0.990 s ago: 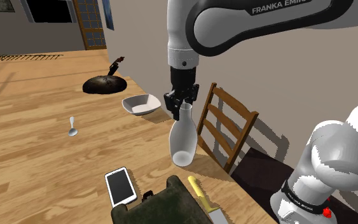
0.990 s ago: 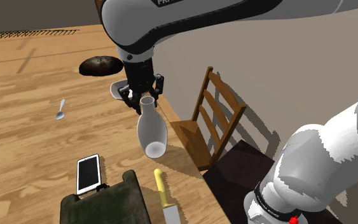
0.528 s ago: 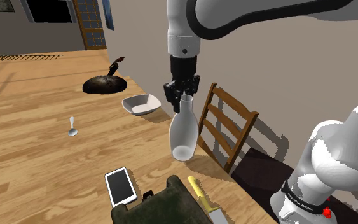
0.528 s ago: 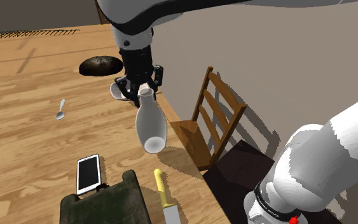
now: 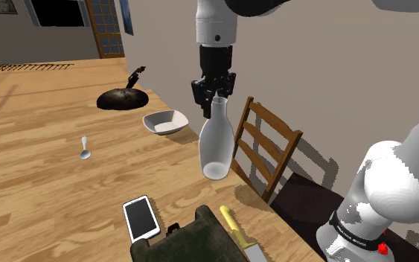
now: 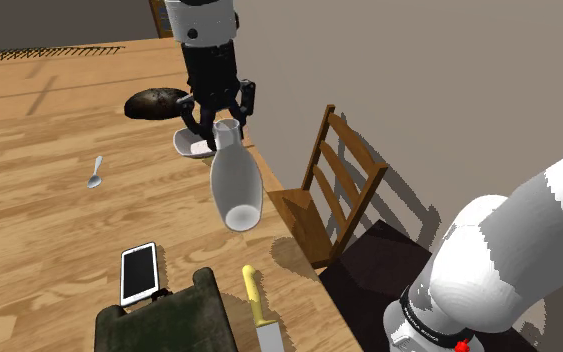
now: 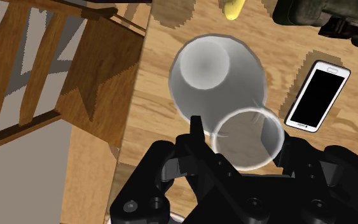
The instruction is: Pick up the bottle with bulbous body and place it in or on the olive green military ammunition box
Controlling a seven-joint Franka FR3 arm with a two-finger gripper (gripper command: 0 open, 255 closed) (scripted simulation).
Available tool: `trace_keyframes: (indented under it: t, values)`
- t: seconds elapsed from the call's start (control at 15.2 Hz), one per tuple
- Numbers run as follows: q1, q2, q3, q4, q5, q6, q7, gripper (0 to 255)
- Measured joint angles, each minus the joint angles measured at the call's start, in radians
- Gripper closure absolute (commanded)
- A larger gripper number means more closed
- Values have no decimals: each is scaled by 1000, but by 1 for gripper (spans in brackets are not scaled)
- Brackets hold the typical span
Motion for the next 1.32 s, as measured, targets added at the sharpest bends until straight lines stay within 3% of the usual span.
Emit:
trace_keyframes:
  t: [1.32]
  values:
    - [4, 64, 15, 325, -13, -262, 44, 255]
